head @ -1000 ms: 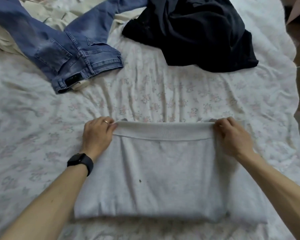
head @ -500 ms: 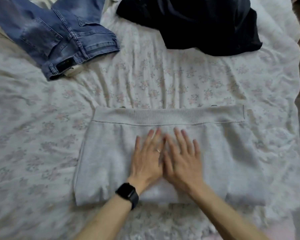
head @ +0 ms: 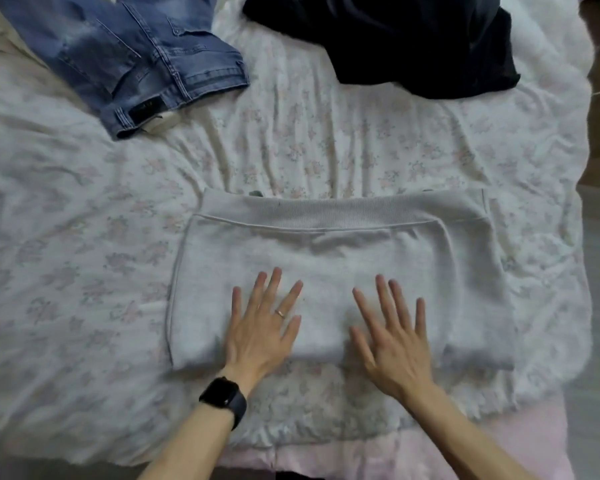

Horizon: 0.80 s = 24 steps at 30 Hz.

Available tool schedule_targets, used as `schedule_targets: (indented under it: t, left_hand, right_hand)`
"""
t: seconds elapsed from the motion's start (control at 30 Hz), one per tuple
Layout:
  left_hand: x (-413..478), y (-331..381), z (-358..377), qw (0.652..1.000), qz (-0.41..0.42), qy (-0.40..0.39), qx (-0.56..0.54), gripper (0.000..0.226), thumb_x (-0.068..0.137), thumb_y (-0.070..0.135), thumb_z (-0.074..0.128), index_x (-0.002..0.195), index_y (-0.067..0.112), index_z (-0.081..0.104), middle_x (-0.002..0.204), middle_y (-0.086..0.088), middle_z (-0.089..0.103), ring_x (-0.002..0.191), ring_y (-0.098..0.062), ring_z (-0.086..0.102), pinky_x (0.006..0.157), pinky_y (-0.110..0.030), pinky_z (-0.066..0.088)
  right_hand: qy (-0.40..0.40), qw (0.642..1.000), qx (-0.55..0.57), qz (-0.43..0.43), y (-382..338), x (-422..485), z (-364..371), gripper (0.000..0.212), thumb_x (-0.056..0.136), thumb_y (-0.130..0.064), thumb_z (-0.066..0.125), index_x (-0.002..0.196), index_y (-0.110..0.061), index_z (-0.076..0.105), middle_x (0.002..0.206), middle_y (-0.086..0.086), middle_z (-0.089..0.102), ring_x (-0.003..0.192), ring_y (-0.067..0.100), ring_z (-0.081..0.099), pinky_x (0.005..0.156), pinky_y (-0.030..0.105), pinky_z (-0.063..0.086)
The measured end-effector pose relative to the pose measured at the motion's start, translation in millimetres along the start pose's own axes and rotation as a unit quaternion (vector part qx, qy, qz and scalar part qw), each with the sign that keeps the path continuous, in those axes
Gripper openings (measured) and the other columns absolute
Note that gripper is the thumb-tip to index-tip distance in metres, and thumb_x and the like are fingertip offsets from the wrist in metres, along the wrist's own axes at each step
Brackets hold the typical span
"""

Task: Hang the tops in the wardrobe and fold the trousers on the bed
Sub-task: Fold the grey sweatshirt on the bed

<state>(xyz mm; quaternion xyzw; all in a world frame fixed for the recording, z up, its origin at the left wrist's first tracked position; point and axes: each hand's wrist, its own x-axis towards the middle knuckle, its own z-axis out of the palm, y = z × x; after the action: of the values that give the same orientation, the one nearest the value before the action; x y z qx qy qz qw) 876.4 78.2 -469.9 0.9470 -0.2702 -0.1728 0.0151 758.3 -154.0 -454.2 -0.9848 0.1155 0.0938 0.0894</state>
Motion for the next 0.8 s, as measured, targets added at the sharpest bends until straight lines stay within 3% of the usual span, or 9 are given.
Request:
schedule_targets:
  t: [0.07, 0.17, 0.23, 0.3, 0.4, 0.5, 0.53, 0.67, 0.8]
  left_hand:
    - [-25, -23, 8, 0.998, -0.036, -0.054, -0.006, 0.065, 0.099, 0.065, 0.008, 0.159, 0.043, 0.0, 0.169, 0.007, -0.004, 0.155, -0.016, -0.006, 0.123, -0.049, -0.007]
    - [-41, -77, 11, 0.996, -0.073, -0.058, 0.014, 0.068, 0.097, 0.066, 0.003, 0.159, 0.036, 0.006, 0.169, 0.003, 0.004, 0.156, -0.018, 0.002, 0.123, -0.041, -0.006]
    - [-46, -87, 8, 0.989, -0.151, 0.003, -0.007, 0.064, 0.101, 0.057, 0.029, 0.159, 0.03, 0.025, 0.166, -0.002, 0.022, 0.152, -0.024, 0.019, 0.122, -0.042, -0.002]
    - [-56, -66, 6, 0.95, -0.276, 0.109, -0.1, 0.051, 0.096, 0.045, 0.054, 0.141, 0.022, 0.044, 0.147, -0.01, 0.042, 0.134, -0.036, 0.039, 0.114, -0.052, 0.023]
    - [-83, -21, 3, 0.798, -0.509, 0.146, -0.287, 0.046, 0.091, 0.051, 0.061, 0.114, 0.017, 0.039, 0.128, -0.017, 0.044, 0.118, -0.042, 0.047, 0.093, -0.055, 0.043]
    - [-84, 0, -2, 0.563, -0.66, 0.063, -0.494, 0.068, 0.095, 0.064, 0.05, 0.136, 0.01, 0.045, 0.142, -0.017, 0.049, 0.125, -0.039, 0.052, 0.098, -0.049, 0.047]
    - [-81, -1, -3, 0.523, -0.663, 0.053, -0.533, 0.07, 0.097, 0.064, 0.045, 0.139, 0.009, 0.048, 0.142, -0.017, 0.053, 0.124, -0.038, 0.055, 0.1, -0.049, 0.049]
    - [-70, -35, -9, 0.537, -0.674, 0.158, -0.482, 0.058, 0.104, 0.05, 0.036, 0.131, 0.006, 0.06, 0.132, -0.018, 0.063, 0.118, -0.039, 0.061, 0.098, -0.047, 0.052]
    - [-62, -79, -13, 0.495, -0.676, 0.171, -0.518, 0.053, 0.102, 0.051, 0.041, 0.135, 0.012, 0.056, 0.134, -0.01, 0.062, 0.118, -0.03, 0.062, 0.099, -0.045, 0.054]
  right_hand:
    - [-0.06, 0.997, -0.008, 0.037, 21, -33, 3, 0.064, 0.101, -0.056, 0.027, 0.16, -0.034, 0.021, 0.17, 0.003, 0.008, 0.156, 0.024, 0.007, 0.122, 0.059, 0.005]
    - [-0.116, 0.96, -0.007, 0.255, 83, -60, -8, 0.067, 0.102, -0.06, 0.021, 0.162, -0.035, 0.007, 0.17, 0.004, 0.0, 0.157, 0.022, -0.001, 0.121, 0.06, 0.001]
    - [-0.022, 0.922, 0.079, 0.378, 108, -72, -13, 0.073, 0.097, -0.06, 0.033, 0.159, -0.023, 0.021, 0.166, 0.014, 0.015, 0.152, 0.03, 0.012, 0.118, 0.062, 0.014]
    - [0.066, 0.843, 0.189, 0.499, 118, -80, -15, 0.083, 0.086, -0.063, 0.043, 0.15, -0.011, 0.034, 0.155, 0.023, 0.031, 0.143, 0.04, 0.028, 0.114, 0.058, 0.025]
    - [0.044, 0.701, 0.359, 0.615, 116, -90, -13, 0.078, 0.086, -0.069, 0.049, 0.125, -0.002, 0.057, 0.128, 0.022, 0.058, 0.117, 0.04, 0.056, 0.102, 0.05, 0.044]
    - [0.039, 0.605, 0.5, 0.619, 100, -83, -16, 0.055, 0.097, -0.062, 0.048, 0.109, -0.011, 0.064, 0.099, 0.008, 0.068, 0.084, 0.025, 0.066, 0.082, 0.042, 0.054]
    - [0.056, 0.598, 0.516, 0.61, 98, -79, -14, 0.045, 0.099, -0.057, 0.048, 0.103, -0.015, 0.062, 0.095, 0.005, 0.067, 0.077, 0.02, 0.065, 0.078, 0.041, 0.053]
    - [0.13, 0.665, 0.413, 0.608, 119, -71, -20, 0.043, 0.098, -0.05, 0.044, 0.079, -0.013, 0.054, 0.09, 0.016, 0.067, 0.085, 0.034, 0.061, 0.084, 0.045, 0.05]
    - [0.141, 0.678, 0.384, 0.61, 151, -76, -23, 0.047, 0.097, -0.051, 0.045, 0.082, -0.01, 0.059, 0.1, 0.022, 0.069, 0.096, 0.04, 0.064, 0.093, 0.054, 0.052]
